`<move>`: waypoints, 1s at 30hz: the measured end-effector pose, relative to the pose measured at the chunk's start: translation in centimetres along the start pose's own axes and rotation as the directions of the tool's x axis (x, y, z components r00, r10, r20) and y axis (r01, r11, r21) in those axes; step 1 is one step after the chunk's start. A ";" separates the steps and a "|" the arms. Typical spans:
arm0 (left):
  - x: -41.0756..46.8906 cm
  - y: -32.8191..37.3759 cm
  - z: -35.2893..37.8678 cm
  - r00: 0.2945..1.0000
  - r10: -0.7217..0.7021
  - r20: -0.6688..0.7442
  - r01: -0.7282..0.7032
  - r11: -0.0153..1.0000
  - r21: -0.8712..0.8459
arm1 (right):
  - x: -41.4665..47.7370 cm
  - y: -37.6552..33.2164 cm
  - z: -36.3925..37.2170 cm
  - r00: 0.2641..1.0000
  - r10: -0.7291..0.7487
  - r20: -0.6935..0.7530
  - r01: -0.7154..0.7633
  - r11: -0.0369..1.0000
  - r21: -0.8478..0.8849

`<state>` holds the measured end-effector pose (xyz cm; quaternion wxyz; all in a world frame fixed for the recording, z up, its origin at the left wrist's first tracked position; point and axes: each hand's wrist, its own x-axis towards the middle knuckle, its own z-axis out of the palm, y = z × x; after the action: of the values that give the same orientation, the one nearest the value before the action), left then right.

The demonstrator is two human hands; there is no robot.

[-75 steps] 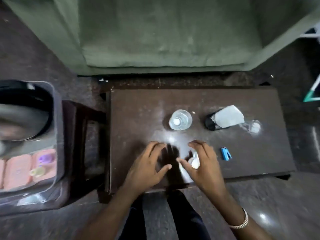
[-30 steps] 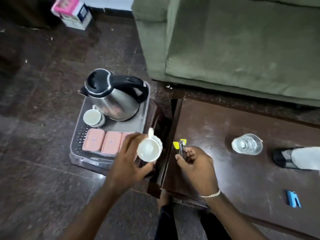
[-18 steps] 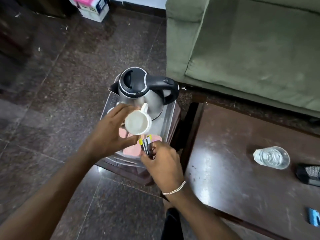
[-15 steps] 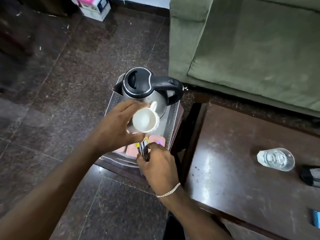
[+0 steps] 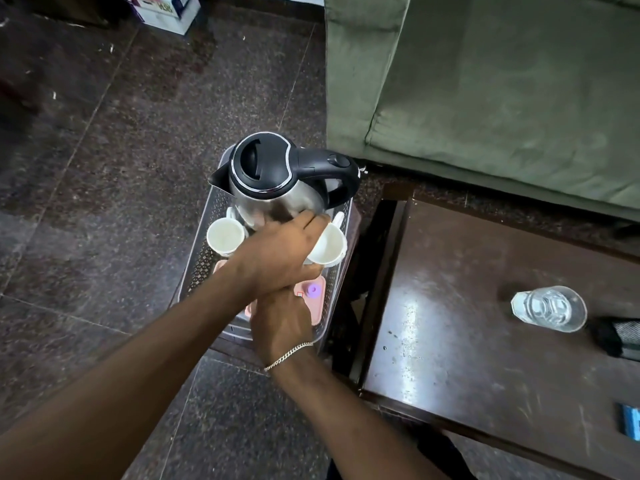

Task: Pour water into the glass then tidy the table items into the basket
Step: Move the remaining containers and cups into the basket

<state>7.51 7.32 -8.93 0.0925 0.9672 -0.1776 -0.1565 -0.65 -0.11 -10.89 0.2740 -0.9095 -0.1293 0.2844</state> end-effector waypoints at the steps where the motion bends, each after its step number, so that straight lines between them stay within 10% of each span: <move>1: 0.3 0.1 0.0 1.000 -0.008 0.021 0.008 1.000 0.023 | 0.2 0.0 0.1 1.000 -0.001 0.004 0.001 1.000 -0.003; 30: 2.2 1.1 0.9 0.987 -0.077 0.144 0.014 0.919 0.395 | -5.4 2.4 0.3 0.967 -0.068 -0.245 0.069 0.998 -0.005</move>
<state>8.80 5.35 -10.11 -0.1209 0.9546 -0.1896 -0.1954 -4.96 -4.03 -10.03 0.2993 -0.9321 -0.1253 0.1606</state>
